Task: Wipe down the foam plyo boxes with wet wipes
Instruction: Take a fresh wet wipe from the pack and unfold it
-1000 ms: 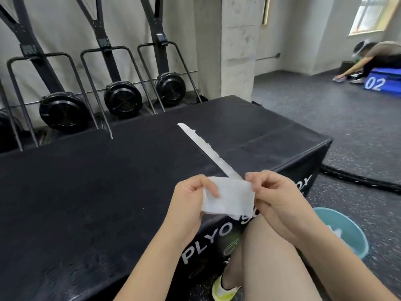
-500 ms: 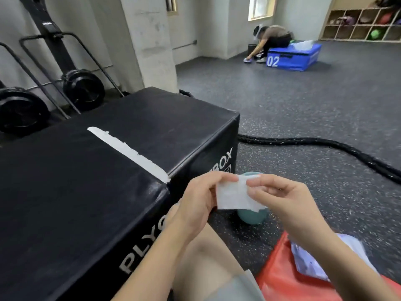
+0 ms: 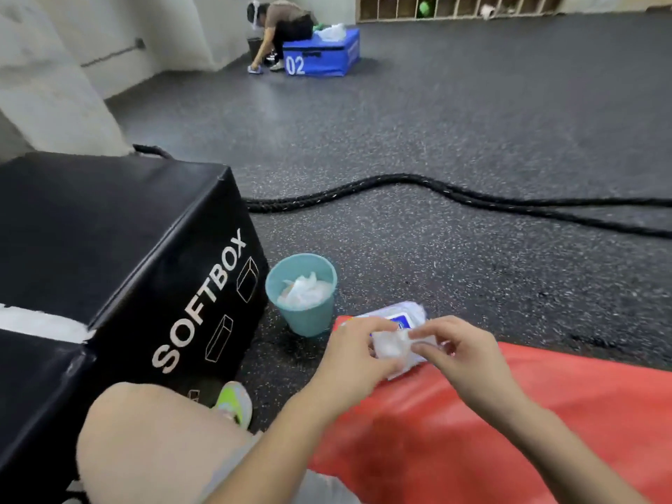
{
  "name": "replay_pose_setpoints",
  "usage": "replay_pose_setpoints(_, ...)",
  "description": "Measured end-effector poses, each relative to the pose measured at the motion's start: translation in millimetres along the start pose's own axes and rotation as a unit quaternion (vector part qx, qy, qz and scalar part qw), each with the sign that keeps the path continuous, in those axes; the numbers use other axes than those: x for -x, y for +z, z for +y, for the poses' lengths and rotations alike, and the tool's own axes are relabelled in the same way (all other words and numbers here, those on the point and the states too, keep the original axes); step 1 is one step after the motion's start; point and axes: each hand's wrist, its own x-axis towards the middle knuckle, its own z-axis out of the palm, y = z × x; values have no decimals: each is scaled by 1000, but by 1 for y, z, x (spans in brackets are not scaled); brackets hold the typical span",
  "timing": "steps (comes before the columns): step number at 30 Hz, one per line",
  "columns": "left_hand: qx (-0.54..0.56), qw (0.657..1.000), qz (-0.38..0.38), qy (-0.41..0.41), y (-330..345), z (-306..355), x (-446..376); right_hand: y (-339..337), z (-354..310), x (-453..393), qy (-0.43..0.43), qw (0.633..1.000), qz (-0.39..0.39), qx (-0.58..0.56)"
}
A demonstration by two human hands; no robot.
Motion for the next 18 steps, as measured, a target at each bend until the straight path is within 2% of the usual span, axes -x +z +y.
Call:
replay_pose_setpoints(3,-102,993,-48,29,46,-5,-8,-18,43,30,43,998,-12,48)
replay_pose_setpoints(7,-80,993,-91,-9,92,-12,-17,-40,86,59,137,985,-73,76)
replay_pose_setpoints(10,-67,992,-104,-39,118,-15,-24,-48,107,65,144,980,-89,103)
replay_pose_setpoints(14,-56,991,-106,-65,137,-23,-30,-52,128,60,199,968,-98,113)
replay_pose_setpoints(18,-82,989,-105,-68,136,-32,-27,-47,133,56,241,931,-119,247)
